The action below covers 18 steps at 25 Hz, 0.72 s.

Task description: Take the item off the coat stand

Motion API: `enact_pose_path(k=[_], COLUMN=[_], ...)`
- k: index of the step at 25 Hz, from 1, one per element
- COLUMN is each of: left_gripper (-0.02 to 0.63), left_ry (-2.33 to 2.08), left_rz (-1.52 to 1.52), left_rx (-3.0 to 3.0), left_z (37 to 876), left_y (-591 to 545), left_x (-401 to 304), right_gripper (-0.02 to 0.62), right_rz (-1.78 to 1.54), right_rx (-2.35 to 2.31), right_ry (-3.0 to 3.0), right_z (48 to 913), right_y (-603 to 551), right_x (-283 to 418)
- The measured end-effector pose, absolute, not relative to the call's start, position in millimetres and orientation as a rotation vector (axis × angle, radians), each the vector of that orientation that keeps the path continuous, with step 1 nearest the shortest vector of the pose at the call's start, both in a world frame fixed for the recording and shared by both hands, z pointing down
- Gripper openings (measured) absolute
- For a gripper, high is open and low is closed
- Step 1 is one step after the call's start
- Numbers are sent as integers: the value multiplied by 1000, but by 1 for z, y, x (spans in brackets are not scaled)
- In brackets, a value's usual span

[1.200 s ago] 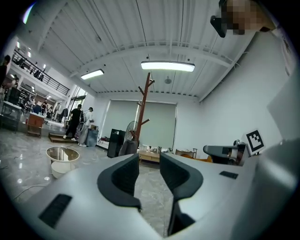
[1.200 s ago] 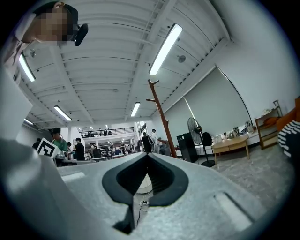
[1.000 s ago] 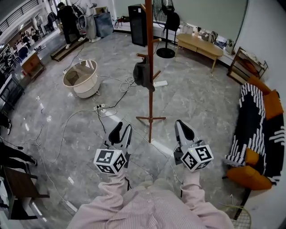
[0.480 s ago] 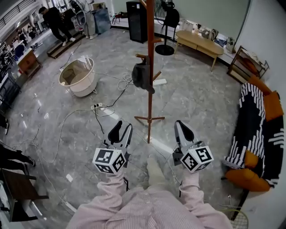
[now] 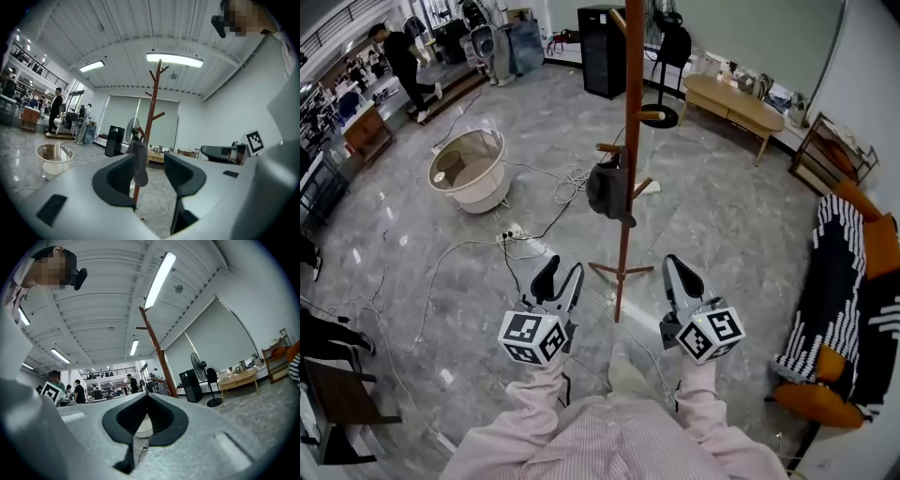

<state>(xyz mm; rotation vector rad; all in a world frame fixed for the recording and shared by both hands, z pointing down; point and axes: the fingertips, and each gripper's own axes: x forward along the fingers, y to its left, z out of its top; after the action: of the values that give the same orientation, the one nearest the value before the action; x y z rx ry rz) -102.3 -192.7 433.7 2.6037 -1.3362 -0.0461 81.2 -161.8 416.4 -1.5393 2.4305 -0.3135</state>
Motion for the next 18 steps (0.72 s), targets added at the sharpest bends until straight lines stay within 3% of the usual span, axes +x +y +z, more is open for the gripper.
enact_pose_path(k=[18], left_gripper=[207], left_ry=[-1334], left_rz=[-21], left_rx=[2590], left_z=[435], left_y=[-324], left_x=[-69], right_gripper=[5], right_rz=[-340], right_rx=[-1458], right_ry=[2492], right_z=[415], right_y=[-289], right_x=[89])
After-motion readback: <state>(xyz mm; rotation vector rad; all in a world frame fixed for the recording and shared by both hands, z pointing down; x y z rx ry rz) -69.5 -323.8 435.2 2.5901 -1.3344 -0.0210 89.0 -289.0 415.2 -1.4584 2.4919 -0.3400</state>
